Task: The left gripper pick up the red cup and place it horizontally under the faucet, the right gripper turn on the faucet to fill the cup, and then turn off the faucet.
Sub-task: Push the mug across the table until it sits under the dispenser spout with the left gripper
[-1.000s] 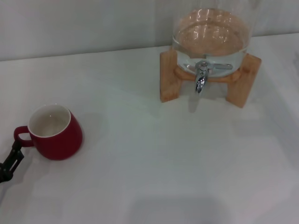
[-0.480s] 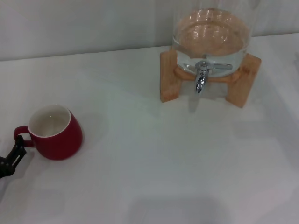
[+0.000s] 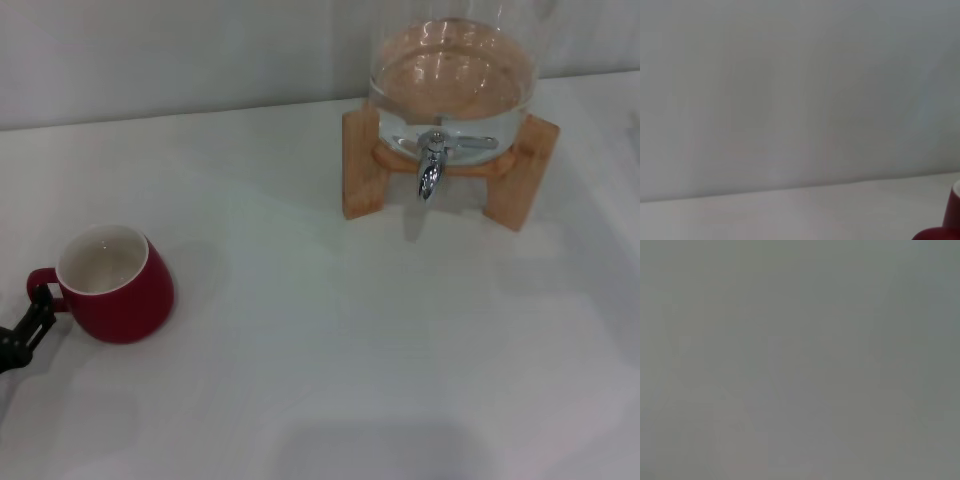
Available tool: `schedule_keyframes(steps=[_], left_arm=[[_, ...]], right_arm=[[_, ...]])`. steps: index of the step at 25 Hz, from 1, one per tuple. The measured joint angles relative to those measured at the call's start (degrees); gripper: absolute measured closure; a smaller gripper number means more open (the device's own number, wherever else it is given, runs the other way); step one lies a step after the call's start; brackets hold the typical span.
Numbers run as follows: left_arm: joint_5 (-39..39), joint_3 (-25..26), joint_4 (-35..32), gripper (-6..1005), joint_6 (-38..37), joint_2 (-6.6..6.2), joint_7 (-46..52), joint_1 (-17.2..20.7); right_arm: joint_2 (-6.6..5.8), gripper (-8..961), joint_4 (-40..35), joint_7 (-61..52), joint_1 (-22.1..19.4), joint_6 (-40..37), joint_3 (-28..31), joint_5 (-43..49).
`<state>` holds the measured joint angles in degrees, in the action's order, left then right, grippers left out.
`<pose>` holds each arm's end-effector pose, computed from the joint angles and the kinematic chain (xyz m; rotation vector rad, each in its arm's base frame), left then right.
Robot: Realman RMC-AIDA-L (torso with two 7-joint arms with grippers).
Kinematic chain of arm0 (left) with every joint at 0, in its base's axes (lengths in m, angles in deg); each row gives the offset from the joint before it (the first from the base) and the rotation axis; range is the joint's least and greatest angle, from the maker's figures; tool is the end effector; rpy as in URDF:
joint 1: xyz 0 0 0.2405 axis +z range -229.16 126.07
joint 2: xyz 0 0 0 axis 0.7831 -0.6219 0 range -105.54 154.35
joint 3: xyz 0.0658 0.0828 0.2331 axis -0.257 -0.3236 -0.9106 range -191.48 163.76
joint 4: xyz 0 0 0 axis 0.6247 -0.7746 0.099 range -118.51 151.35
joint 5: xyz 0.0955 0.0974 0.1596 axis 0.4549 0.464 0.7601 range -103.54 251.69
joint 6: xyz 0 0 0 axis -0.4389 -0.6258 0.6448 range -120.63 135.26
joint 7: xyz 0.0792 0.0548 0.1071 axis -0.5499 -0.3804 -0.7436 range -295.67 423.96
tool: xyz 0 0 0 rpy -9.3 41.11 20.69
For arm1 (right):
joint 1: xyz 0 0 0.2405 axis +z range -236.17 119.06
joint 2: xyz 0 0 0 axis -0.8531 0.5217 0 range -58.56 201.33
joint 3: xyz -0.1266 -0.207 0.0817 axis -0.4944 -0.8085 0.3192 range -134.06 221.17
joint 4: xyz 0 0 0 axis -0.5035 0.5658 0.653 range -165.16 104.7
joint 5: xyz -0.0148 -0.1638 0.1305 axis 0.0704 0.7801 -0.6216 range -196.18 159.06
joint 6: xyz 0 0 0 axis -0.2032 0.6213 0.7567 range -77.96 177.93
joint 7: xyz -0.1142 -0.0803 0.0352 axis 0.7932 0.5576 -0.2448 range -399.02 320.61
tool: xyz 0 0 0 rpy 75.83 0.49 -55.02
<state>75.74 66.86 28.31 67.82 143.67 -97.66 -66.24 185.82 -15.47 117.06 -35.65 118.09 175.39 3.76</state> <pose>-0.3656 0.2794 -0.0349 -1.8054 -0.6523 -0.5680 0.3679 0.3431 0.1211 -1.2635 0.4602 0.7810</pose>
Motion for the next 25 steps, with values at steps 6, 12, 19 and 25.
schedule_keyframes(steps=[6,12,19,25], left_arm=[[0.0,-0.1,0.0,170,-1.0,0.01,0.0,-1.0],[0.0,0.0,0.1,191,-1.0,0.01,0.0,-1.1],[-0.3,0.1,0.0,251,-1.0,0.08,-0.1,-1.1],[-0.2,0.1,0.1,346,-0.8,0.10,-0.1,-1.1]], right_arm=[[0.05,332,0.0,0.0,0.1,0.1,0.0,0.0],[0.08,332,0.0,0.0,0.1,0.1,0.0,0.0],[0.09,332,0.0,0.0,0.1,0.1,0.0,0.0],[0.06,332,0.0,0.0,0.1,0.1,0.0,0.0]])
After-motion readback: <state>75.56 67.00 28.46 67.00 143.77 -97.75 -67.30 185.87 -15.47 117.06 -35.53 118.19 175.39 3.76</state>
